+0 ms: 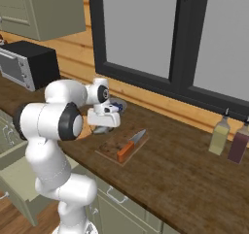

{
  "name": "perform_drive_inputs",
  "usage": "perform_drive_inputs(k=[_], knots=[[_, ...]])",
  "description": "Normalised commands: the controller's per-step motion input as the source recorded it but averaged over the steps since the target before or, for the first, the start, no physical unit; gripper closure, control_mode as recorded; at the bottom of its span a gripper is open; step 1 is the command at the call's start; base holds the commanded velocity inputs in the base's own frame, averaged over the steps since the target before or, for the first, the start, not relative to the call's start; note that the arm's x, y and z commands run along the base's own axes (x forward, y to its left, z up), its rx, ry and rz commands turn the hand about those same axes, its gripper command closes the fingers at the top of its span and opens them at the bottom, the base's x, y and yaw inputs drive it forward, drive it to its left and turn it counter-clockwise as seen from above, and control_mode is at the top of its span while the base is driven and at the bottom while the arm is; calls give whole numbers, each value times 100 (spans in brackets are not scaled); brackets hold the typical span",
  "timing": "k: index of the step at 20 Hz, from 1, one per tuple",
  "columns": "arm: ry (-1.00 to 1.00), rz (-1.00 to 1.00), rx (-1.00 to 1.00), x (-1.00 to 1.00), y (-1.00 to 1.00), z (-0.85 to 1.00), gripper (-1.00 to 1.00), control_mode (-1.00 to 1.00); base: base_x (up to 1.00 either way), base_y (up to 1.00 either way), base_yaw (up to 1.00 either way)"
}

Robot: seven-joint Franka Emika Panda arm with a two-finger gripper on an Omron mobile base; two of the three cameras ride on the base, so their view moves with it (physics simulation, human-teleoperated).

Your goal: Pick up the knife from the drawer and place it on the cutting board. Then place the meat from the plate to the cutting board.

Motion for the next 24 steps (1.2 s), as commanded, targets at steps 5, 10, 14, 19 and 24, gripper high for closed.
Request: perform_drive_inputs(k=[5,10,14,19,24], knots=[[2,1,1,29,-20,-55,100,-100,0,0,0],[0,0,0,44,0,-32,100,-100,0,0,0],[1,0,0,14,0,-39,100,-100,0,0,0],[0,0,0,-1,-27,-12,100,-100,0,0,0],[-4,0,0,-28,-64,0,100,-100,0,0,0]])
